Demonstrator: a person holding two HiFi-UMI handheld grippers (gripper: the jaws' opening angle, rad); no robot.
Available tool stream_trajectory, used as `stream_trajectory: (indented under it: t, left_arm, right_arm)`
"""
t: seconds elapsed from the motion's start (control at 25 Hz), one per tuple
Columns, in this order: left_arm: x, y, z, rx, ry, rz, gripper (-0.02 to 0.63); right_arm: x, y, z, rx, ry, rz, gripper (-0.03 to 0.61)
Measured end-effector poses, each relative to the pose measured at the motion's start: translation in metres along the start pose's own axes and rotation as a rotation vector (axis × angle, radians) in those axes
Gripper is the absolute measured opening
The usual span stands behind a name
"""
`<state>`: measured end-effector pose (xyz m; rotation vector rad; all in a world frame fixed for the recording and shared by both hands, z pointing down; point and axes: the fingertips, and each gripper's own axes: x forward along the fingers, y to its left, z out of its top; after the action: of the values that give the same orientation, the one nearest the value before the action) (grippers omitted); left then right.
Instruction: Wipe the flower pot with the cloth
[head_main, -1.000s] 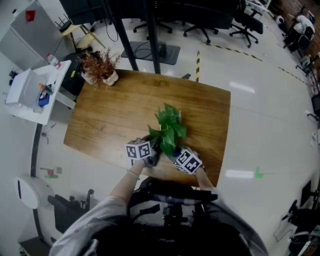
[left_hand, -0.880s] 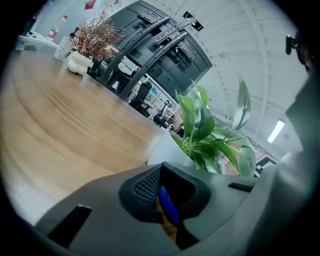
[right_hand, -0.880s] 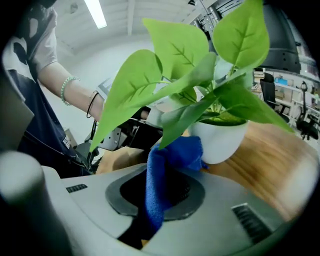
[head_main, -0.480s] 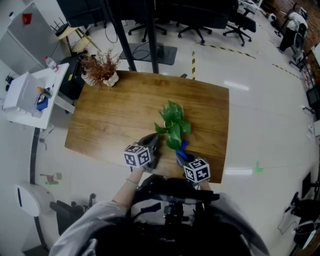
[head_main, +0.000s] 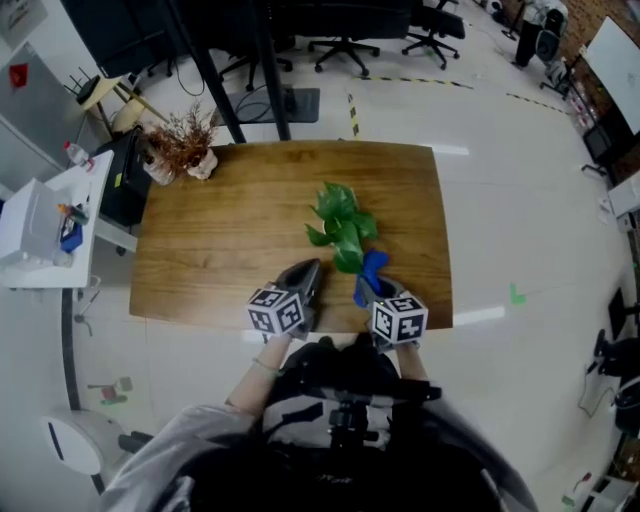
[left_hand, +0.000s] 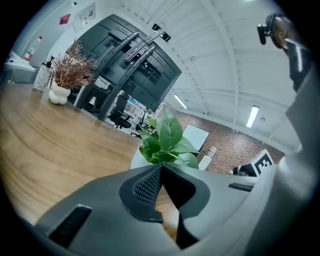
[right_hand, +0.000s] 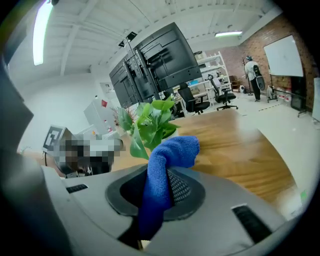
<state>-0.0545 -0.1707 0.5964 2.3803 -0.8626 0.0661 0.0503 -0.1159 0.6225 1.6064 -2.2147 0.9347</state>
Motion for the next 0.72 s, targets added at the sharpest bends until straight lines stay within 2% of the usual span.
stream_trajectory:
  t: [0.12, 0.32, 0.72]
  left_arm:
    - [-0.001, -0.014, 0.005, 0.009, -0.013, -0.032, 0.005]
    - [-0.004, -0.041, 0.01, 0.012, -0.049, -0.079, 0.005]
    - [-0.012, -0.075, 0.006, 0.021, -0.09, -0.037, 0.005]
  right_arm:
    - [-0.014, 0.003, 0.011, 0.008, -0.044, -0.036, 0.058]
    - [-0.039, 0.004, 0.022, -0.05, -0.096, -0.079, 0.057]
    - [-0.067, 0.003, 0.018, -0.061, -0.079, -0.021, 0.057]
